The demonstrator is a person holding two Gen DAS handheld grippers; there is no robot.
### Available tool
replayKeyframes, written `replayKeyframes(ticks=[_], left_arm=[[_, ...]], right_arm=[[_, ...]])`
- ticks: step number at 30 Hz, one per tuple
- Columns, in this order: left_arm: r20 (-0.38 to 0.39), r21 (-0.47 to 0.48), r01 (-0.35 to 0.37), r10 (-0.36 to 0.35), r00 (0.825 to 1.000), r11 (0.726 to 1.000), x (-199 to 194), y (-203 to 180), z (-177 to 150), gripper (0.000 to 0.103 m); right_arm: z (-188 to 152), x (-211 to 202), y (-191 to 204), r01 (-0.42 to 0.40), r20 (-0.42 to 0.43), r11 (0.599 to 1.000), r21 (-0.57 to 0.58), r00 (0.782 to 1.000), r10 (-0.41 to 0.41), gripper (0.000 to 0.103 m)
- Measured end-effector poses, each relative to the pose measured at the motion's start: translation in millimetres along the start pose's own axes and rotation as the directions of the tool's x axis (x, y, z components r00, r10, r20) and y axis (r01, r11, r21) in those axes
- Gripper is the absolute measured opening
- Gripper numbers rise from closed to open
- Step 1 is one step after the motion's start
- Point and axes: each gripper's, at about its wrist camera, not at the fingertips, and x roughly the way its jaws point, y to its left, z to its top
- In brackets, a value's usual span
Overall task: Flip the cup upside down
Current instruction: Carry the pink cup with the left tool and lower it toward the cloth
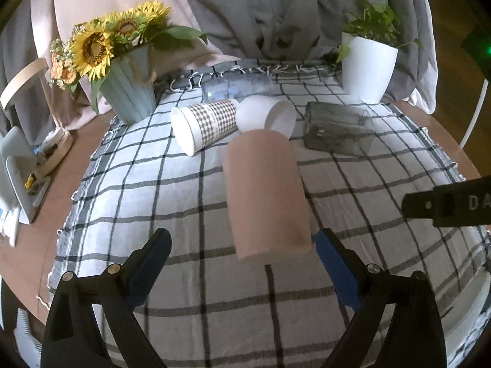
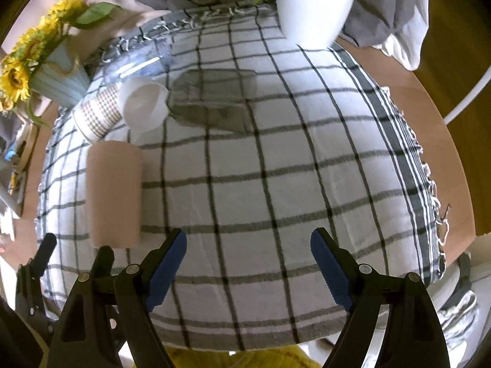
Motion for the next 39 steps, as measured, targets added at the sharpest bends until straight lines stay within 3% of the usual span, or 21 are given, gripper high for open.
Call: replayKeyframes(ticks=[7, 14, 22, 34, 39], left_arm=[[0.003, -0.023, -0.009, 0.01, 1.0, 1.0, 22, -12, -8, 0.09], [0.003, -0.009, -0.013, 0.013, 1.0, 1.0, 31, -22, -9, 0.064], [-0.011, 0.01, 0.0, 0.0, 1.0, 1.0, 19, -21, -2, 0.064], [0.093, 0.024, -0.014, 0.012, 0.996, 1.0, -16, -12, 33, 0.062], [0.073, -0.006, 0.003, -0.002, 0.997, 1.0, -8, -7, 48, 0.059]], right_arm=[[-4, 13, -7, 0.039, -0.052, 0.999, -0.007, 0.998, -0.04, 0.083], [-5, 18, -10, 0.053, -0.071, 0.998, -0.018, 0.996, -0.054, 0.083], [-4, 18, -9, 0.039, -0.061, 0.999, -0.022, 0.997, -0.04, 0.083], [12, -4, 0, -0.015, 0.023, 0.999, -0.032, 1.0, 0.016, 0.083], [18, -7, 0, -0.034, 0.039, 0.999, -0.013, 0.999, 0.034, 0.083]])
